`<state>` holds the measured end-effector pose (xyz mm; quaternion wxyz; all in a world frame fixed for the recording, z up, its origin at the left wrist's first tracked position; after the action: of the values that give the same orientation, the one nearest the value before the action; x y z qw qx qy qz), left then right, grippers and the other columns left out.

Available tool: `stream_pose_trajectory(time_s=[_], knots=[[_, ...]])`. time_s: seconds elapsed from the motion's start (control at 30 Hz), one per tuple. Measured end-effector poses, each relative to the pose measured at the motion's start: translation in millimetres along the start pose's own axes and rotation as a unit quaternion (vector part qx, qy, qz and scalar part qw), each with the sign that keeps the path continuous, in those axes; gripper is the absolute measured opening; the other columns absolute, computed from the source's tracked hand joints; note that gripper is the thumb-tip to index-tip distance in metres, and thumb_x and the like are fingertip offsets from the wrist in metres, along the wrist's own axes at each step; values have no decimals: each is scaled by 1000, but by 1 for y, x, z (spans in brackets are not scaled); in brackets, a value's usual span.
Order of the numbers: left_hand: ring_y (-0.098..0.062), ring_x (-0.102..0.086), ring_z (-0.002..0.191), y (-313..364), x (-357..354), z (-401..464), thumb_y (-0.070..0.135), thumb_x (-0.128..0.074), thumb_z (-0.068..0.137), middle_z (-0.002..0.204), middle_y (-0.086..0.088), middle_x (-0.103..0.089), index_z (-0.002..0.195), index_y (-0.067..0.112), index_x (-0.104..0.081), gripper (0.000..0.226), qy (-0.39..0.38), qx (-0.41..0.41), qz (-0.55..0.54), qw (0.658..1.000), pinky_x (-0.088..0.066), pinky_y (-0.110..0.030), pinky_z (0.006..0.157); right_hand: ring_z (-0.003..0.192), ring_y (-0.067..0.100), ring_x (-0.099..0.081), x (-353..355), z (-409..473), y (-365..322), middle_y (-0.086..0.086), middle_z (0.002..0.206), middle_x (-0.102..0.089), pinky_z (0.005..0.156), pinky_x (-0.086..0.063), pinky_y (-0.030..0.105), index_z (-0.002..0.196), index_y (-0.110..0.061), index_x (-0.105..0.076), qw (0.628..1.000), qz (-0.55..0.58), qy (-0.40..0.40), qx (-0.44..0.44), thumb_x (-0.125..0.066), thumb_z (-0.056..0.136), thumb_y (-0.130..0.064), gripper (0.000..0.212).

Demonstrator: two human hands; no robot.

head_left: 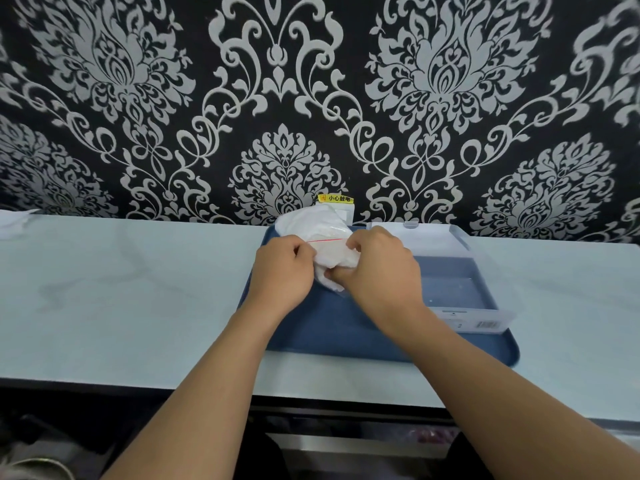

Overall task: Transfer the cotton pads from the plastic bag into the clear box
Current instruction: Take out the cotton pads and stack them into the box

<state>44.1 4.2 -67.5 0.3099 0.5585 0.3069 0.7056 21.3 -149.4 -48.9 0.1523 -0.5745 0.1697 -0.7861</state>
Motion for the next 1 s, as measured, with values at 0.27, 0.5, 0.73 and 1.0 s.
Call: stream_pose_trajectory(time_s=[0.27,0.5,0.73,1.0], knots=[[-29,-60,84,13,-1,-8,20,-38,105,92,-12,-66,98,4,-59,27,35,-29,18,999,-51,-48,76,100,28,-58,-8,5,-7,4,109,-55,73,-50,38,113,-21,-65,998,-7,-37,54,-68,81,-59,50],[-25,-55,86,6,9,-5,17,-38,104,99,-13,-67,103,1,-62,28,76,13,18,997,-44,-36,74,102,25,-60,-9,4,-7,3,110,-68,75,-49,35,108,-18,-66,998,36,-23,55,-80,73,-52,51],[-24,-55,91,-8,17,-5,15,-38,103,104,-11,-65,106,0,-63,29,80,83,-25,993,-43,-33,75,96,20,-54,-22,5,-11,-3,102,-63,75,-48,35,95,-21,-61,991,79,-57,93,-81,70,-34,34],[-42,-70,102,-40,5,-6,7,-49,87,106,-26,-72,85,0,-64,17,9,248,-259,933,-60,-56,86,98,26,-51,-33,1,-17,2,93,-60,71,-51,37,91,-18,-72,991,-5,-39,127,-76,79,-38,23]])
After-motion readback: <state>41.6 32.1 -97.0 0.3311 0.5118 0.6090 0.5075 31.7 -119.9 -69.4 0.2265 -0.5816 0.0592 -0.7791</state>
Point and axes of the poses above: each hand's wrist, its own z-axis towards the middle knuckle, its own x-axis out of the back of the hand, y = z × x, the point moved 7 cm from there along z, towards the middle knuckle
